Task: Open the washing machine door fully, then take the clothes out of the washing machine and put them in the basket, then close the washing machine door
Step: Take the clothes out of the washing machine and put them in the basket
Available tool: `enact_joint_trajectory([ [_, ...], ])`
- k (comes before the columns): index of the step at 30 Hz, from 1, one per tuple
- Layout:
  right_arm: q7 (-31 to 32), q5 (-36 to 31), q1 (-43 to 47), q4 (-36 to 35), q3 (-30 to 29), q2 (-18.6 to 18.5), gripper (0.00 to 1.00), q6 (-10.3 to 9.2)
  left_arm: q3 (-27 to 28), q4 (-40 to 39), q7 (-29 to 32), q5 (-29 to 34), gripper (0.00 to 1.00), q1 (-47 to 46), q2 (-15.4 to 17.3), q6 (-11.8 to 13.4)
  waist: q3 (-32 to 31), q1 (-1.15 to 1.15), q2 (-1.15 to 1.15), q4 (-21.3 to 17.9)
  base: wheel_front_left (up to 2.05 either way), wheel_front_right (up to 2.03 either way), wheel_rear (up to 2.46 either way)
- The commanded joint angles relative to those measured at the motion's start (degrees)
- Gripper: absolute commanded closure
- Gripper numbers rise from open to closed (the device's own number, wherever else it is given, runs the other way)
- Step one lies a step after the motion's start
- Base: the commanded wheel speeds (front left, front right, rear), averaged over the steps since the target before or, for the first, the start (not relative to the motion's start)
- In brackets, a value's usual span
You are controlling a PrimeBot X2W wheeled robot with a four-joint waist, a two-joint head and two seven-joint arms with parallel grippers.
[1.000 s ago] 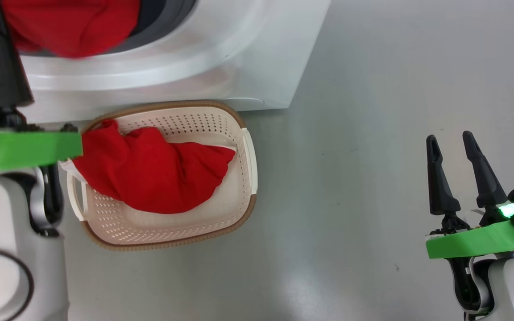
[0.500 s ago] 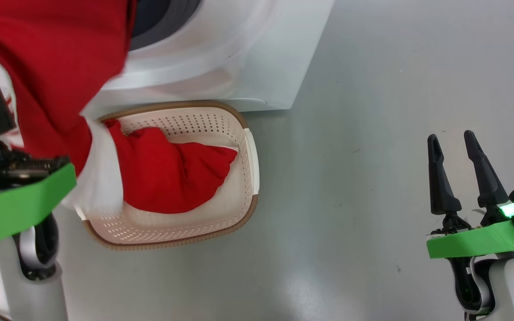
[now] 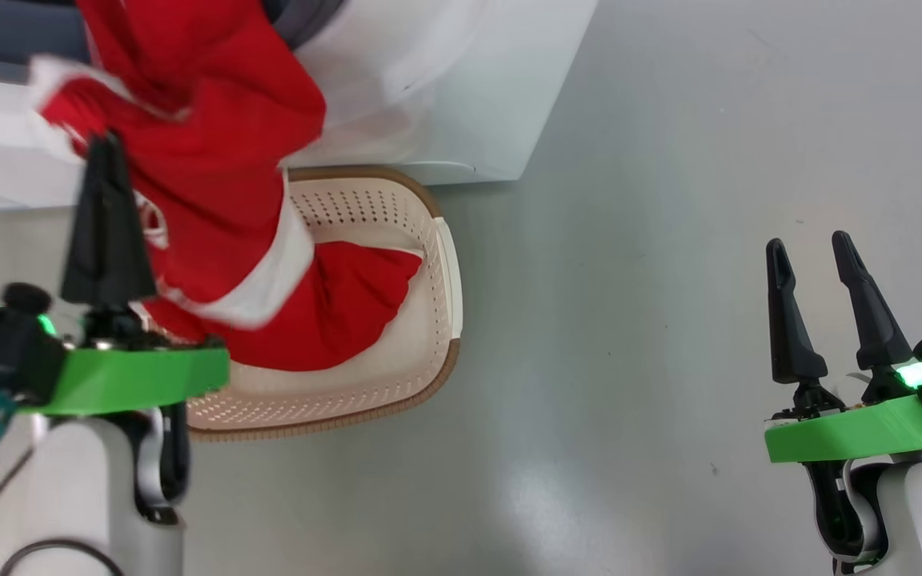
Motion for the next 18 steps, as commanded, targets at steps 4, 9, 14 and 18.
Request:
enact_joint_trajectory([
  [4,-0.36,-0.37,0.48,-1.63,1.33,-0.28,0.0,0.37,0.85,6.7,-0.27,-1.99,1.0,0.98,1.5,-0.48,1.84,0.0,0.0,-0.56,0.0,0.0,0.0],
  [9,-0.36,-0.45,-0.25,-1.87,1.42,-0.19,0.0,0.37,0.16,16.2,-0.27,-0.41,1.0,-1.62,1.49,-2.29,3.8,0.0,0.0,-0.9,0.0,0.0,0.0],
  [14,-0.36,-0.51,-1.18,-2.05,1.71,-0.12,0.0,0.37,0.13,24.96,-0.27,1.41,1.0,-5.76,1.49,-3.43,5.81,0.0,0.0,-1.25,0.0,0.0,0.0],
  [18,-0.36,-0.53,-1.92,-2.03,2.16,-0.05,0.0,0.37,-0.53,31.89,-0.27,3.5,1.0,-9.04,1.59,-3.92,7.31,0.0,0.0,-1.62,0.0,0.0,0.0],
])
